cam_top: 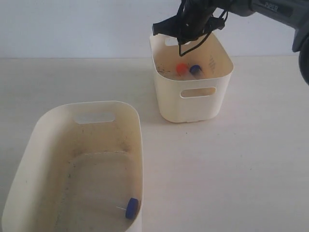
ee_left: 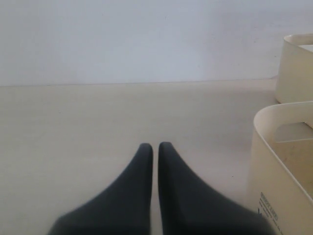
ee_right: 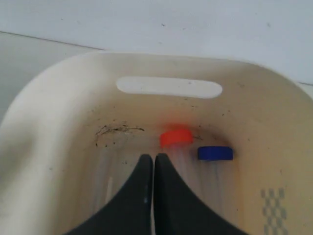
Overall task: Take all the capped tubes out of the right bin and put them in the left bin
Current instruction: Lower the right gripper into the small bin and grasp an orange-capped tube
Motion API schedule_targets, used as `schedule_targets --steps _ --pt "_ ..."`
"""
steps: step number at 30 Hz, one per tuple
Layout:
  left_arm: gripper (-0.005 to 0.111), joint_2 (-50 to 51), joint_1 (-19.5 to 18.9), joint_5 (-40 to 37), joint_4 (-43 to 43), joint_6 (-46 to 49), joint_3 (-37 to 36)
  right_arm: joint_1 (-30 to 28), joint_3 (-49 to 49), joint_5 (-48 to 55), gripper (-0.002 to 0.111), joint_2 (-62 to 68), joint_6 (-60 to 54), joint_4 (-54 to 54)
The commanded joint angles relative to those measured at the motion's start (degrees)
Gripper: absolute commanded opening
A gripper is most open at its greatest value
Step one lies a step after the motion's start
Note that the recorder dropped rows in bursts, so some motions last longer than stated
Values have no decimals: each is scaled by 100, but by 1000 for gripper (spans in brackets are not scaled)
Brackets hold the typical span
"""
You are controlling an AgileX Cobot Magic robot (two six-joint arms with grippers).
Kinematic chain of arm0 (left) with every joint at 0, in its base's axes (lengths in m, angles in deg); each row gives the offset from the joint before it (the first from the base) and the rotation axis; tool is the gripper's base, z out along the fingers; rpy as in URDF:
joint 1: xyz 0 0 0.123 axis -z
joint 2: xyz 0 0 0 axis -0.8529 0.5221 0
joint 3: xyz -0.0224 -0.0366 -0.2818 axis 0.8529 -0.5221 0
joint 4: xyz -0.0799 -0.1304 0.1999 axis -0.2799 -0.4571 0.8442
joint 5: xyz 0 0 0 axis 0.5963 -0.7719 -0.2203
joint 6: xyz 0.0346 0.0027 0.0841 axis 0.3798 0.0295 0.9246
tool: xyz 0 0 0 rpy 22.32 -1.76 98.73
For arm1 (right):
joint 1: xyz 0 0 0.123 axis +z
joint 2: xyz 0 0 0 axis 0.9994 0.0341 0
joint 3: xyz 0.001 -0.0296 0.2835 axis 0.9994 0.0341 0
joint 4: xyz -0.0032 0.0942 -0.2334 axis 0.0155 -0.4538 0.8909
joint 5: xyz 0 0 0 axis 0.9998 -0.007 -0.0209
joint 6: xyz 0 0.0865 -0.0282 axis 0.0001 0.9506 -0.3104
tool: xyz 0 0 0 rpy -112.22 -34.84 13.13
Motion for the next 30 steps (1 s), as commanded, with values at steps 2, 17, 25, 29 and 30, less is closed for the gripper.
schedule_targets --steps 2,17,25,29,30 --pt "4 -19 -6 9 10 -48 16 -131 -39 74 0 209 -10 -280" --pt "4 -19 -6 9 10 -48 16 -227 -39 120 0 468 -276 -662" --pt "4 -19 -6 9 10 -48 16 -227 -39 -135 0 725 -418 -662" --pt "4 -19 -6 9 10 -48 16 -227 -39 -278 11 725 -601 -677" --pt "4 -19 -6 9 10 -48 16 -227 -39 -278 18 725 -684 -692"
